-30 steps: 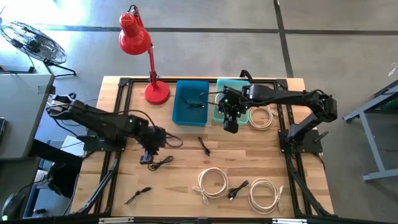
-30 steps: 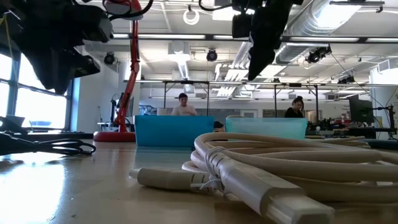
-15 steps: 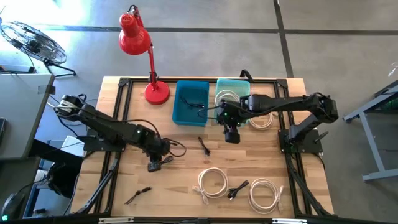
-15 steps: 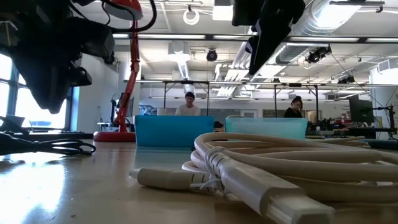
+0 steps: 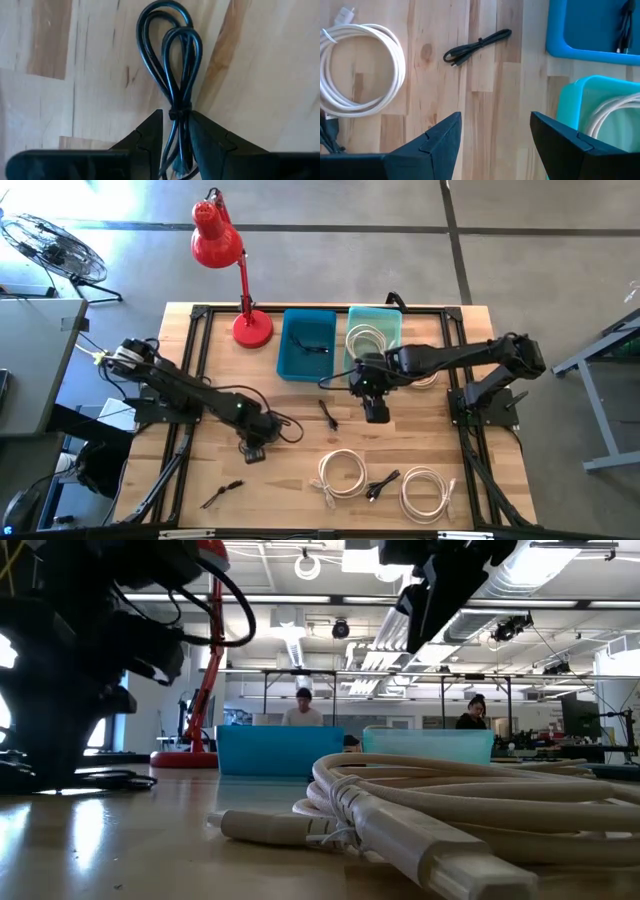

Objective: Pick & Place USB Port
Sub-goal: Put the black charger cable into the blue bin

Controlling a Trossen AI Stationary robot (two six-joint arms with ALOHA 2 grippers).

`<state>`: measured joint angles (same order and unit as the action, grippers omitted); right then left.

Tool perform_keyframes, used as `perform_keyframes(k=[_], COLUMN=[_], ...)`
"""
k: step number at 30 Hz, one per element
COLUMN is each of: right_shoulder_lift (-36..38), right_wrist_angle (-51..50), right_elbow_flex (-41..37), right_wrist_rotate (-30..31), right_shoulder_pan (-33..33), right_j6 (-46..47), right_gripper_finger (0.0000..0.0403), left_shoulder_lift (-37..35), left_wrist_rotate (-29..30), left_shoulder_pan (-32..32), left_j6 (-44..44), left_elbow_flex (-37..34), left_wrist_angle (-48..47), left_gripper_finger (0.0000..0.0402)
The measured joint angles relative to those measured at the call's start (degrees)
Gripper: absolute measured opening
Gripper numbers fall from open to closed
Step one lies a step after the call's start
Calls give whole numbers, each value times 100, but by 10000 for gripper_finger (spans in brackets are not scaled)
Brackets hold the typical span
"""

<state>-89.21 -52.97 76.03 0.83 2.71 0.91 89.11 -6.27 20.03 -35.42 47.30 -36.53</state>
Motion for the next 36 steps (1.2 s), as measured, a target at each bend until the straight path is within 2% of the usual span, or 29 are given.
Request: perform_keyframes(k=[6, 17, 19, 22, 25, 28, 32, 36], right_shoulder_lift=[-2, -2, -2, -2, -2, -2, 0, 0], right_wrist_angle=[7, 35, 35, 30, -69, -423, -853, -1063], right_elbow_flex=[0, -2, 0, 0, 0, 0, 0, 0], right_wrist_rotate=[25, 34, 34, 33, 15, -19, 3, -108], right_shoulder_pan=[111, 115, 115, 126, 161, 210, 303, 456], right_j6=[34, 114, 163, 178, 285, 417, 748, 1099], right_gripper_finger=[229, 229, 229, 229, 229, 229, 224, 212], left_shoulder_lift=[227, 239, 244, 257, 257, 247, 157, -126], left_wrist_rotate=[-63, 60, 104, 160, 240, 621, 1618, 1438], left_shoulder_pan=[-9, -7, -7, -8, -4, -2, -133, -289], left_j6=[39, 133, 296, 473, 748, 1320, 2609, 4312], left_elbow_flex=[6, -3, -5, -1, -3, 7, 218, 326], left_wrist_angle=[242, 320, 287, 237, 290, 555, 1063, 2146], left_gripper_finger=[93, 89, 73, 26, 24, 24, 24, 24])
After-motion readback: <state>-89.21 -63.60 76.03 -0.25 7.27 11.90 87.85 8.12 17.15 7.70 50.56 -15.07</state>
